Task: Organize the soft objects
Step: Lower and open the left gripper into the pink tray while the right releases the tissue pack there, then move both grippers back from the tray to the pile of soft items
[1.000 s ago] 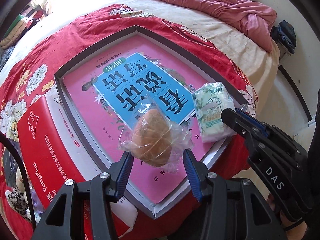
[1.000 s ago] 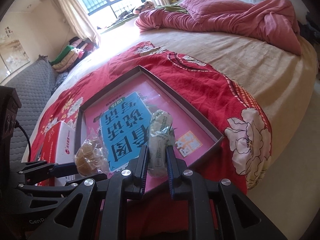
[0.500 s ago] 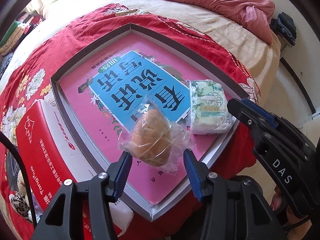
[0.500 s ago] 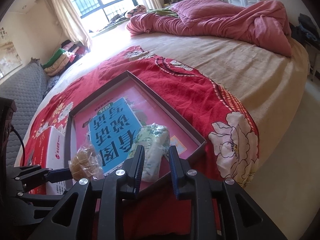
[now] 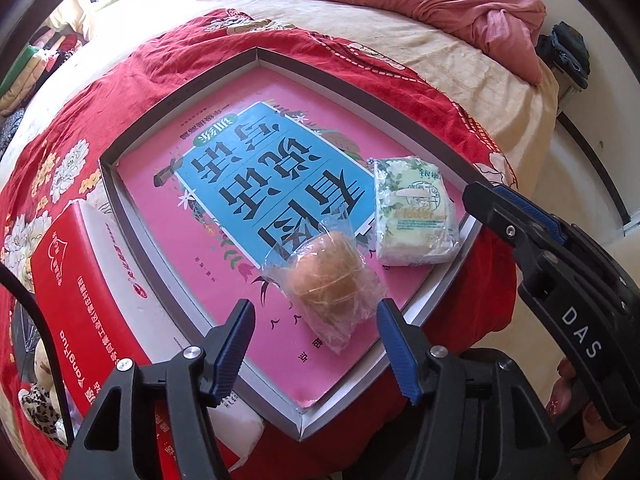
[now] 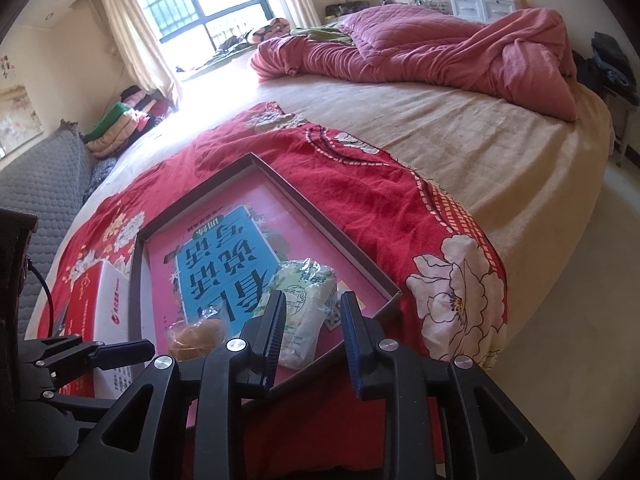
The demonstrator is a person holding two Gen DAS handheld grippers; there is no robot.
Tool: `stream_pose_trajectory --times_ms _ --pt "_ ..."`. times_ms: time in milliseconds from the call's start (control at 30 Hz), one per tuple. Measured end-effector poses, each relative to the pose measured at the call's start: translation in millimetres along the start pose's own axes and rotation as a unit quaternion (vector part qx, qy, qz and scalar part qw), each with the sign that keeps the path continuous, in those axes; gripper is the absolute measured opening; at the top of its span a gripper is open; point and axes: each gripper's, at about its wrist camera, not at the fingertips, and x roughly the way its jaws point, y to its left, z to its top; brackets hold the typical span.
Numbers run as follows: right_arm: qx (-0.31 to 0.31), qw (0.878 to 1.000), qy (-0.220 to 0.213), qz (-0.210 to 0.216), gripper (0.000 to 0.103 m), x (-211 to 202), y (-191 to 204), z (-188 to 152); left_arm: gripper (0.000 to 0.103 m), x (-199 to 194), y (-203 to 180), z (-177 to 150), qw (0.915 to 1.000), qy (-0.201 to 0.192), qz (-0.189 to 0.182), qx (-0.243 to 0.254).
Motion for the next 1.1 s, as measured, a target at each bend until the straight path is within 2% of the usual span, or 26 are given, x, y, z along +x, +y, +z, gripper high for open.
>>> stream_pose_trajectory --times_ms 67,200,433,567,700,833,900,967,1100 --pt "0.001 1.0 -0.001 -0.002 0.029 -0.5 -0.3 0.0 0.063 -2.5 0.2 -1.4 1.0 -0.002 -0.003 -0.001" --pt "-0.002 1.0 -0.005 -0.006 0.038 -1.4 -0.4 0.4 0.068 -12.5 1.0 -4.7 0.9999 -0.016 -0.002 -0.004" --pt "-0.017 1.0 -0.011 -0.018 0.04 -4.1 3.4 0.4 0.072 -37.7 4.0 -10.9 0.9987 -0.051 -0.001 -0.008" --pt "-0.034 0.999 -0.021 -0.028 0.052 -8.1 8.9 0.7 0.074 -54.6 10.4 -14.9 0.9972 -0.071 -0.008 -0.023" --pt "-0.054 0.997 -0.028 -0.048 0.059 -11.5 16.1 0.9 0.076 -71.0 15.7 -21.9 0.9955 -0.091 0.002 -0.029" --pt "-0.057 0.996 -0.046 -0.056 0.06 -20.4 19.0 2.5 0.08 -82.9 25.7 -33.3 0.9938 -0.102 0.001 -0.044" --pt "-0.057 0.995 -0.054 -0.058 0.068 -25.1 21.2 3.5 0.082 -88.2 31.8 -40.5 0.9927 -0.108 0.001 -0.054" --pt "-0.062 0.995 -0.062 -0.057 0.072 -29.8 25.7 3.9 0.083 -92.3 36.9 -46.9 0.992 -0.111 0.001 -0.061" --pt "-0.085 0.991 -0.076 -0.073 0.073 -39.2 40.8 3.1 0.083 -102.9 50.7 -59.1 0.9893 -0.123 0.008 -0.078"
